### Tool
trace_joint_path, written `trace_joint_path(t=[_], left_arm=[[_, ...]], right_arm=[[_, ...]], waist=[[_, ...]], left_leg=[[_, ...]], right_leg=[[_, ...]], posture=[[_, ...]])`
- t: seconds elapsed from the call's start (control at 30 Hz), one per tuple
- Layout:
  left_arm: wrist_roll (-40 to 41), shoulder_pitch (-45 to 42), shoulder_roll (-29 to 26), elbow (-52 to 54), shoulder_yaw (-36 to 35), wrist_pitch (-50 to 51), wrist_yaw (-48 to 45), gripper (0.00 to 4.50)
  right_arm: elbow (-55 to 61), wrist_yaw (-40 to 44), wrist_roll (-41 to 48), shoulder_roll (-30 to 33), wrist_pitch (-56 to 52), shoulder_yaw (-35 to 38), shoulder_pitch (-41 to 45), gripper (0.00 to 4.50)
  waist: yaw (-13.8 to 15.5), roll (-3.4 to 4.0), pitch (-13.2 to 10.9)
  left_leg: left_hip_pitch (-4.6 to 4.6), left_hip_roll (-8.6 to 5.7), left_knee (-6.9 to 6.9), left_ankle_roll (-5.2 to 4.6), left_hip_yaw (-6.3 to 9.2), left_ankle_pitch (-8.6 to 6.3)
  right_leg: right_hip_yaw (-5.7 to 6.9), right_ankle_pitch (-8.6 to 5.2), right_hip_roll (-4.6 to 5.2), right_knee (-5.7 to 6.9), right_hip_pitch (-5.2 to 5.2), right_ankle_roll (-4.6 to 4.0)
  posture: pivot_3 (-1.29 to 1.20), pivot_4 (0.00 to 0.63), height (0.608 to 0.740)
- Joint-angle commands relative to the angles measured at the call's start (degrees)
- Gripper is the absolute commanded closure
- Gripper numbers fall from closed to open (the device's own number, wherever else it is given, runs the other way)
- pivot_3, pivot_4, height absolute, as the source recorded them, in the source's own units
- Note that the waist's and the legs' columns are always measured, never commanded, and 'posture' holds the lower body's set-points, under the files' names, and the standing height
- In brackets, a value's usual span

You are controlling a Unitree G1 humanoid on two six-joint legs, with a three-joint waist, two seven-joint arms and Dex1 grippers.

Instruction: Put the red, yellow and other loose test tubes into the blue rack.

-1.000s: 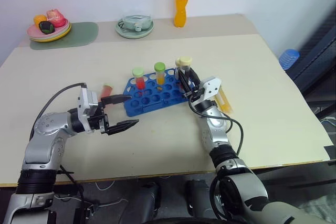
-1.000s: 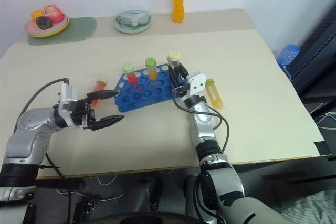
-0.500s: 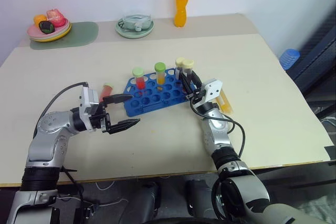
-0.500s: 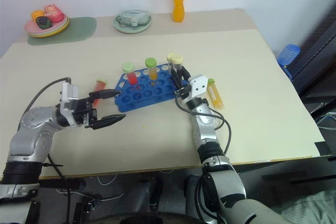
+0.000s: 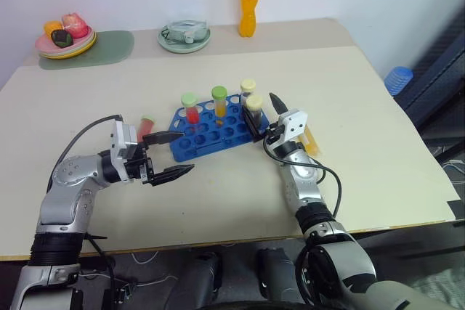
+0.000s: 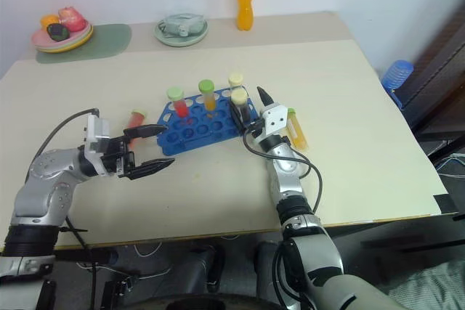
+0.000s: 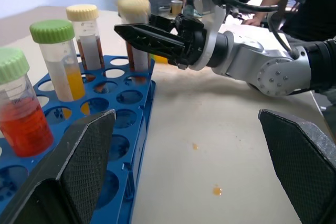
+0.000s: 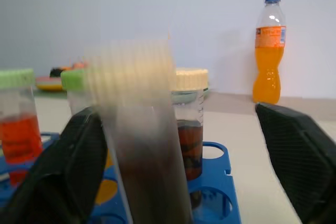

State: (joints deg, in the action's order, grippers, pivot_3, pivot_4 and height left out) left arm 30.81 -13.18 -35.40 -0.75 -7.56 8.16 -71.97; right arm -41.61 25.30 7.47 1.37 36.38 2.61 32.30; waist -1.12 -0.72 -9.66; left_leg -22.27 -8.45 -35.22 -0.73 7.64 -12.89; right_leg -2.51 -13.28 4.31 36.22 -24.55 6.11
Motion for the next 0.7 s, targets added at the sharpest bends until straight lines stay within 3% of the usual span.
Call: trace_joint_path(t=[0.03,0.3,0.37,0.5,0.7], left_arm=[[1.3,0.0,0.4,2.0,-0.7,-0.3,0.4,0.00],[0.7,-0.9,1.9,0.7,0.2,-0.9,0.2,0.00],[0.5,-1.1,2.3,0.5,0.5,-1.0,0.0,0.00],[0.2,-2.1,3.2,-0.8,1.4,-1.3,-0.6,0.00],[-0.2,-3.9,3.8,-2.9,2.5,-2.1,-1.9,0.00]], right_arm=[[9.2,0.2,-0.4,1.9,-2.6,-1.0,-1.9,0.03],[38.2,3.2,1.4,12.2,-24.7,-2.8,-11.6,0.03],[48.2,4.5,4.5,16.2,-35.2,-2.5,-15.4,0.03],[66.7,1.9,14.4,26.1,-67.2,1.9,-19.6,0.03],[67.3,-4.9,21.9,32.3,-101.7,8.7,-8.6,0.03]], waist=[[0.1,0.00,0.0],[0.4,0.00,0.0],[0.5,0.01,0.0],[0.7,-0.01,0.0],[0.4,-0.02,0.0]], left_leg=[[-0.01,0.00,0.00,0.00,0.00,0.00],[-0.08,0.00,-0.01,-0.01,0.00,0.00],[-0.12,0.00,-0.02,-0.01,0.00,-0.01],[-0.16,0.00,-0.03,-0.04,0.02,-0.02],[-0.20,0.03,-0.03,-0.06,-0.01,-0.03]], right_leg=[[0.00,0.00,0.00,0.00,0.00,0.00],[-0.01,0.00,0.05,-0.01,0.03,-0.01],[-0.03,0.00,0.07,-0.02,0.03,0.00],[-0.05,-0.02,0.13,-0.05,0.03,-0.02],[-0.02,-0.11,0.17,-0.09,0.03,-0.17]], posture=[[0.00,0.150,0.740],[0.00,0.150,0.740],[0.00,0.150,0.740],[0.00,0.150,0.740],[0.00,0.150,0.740]])
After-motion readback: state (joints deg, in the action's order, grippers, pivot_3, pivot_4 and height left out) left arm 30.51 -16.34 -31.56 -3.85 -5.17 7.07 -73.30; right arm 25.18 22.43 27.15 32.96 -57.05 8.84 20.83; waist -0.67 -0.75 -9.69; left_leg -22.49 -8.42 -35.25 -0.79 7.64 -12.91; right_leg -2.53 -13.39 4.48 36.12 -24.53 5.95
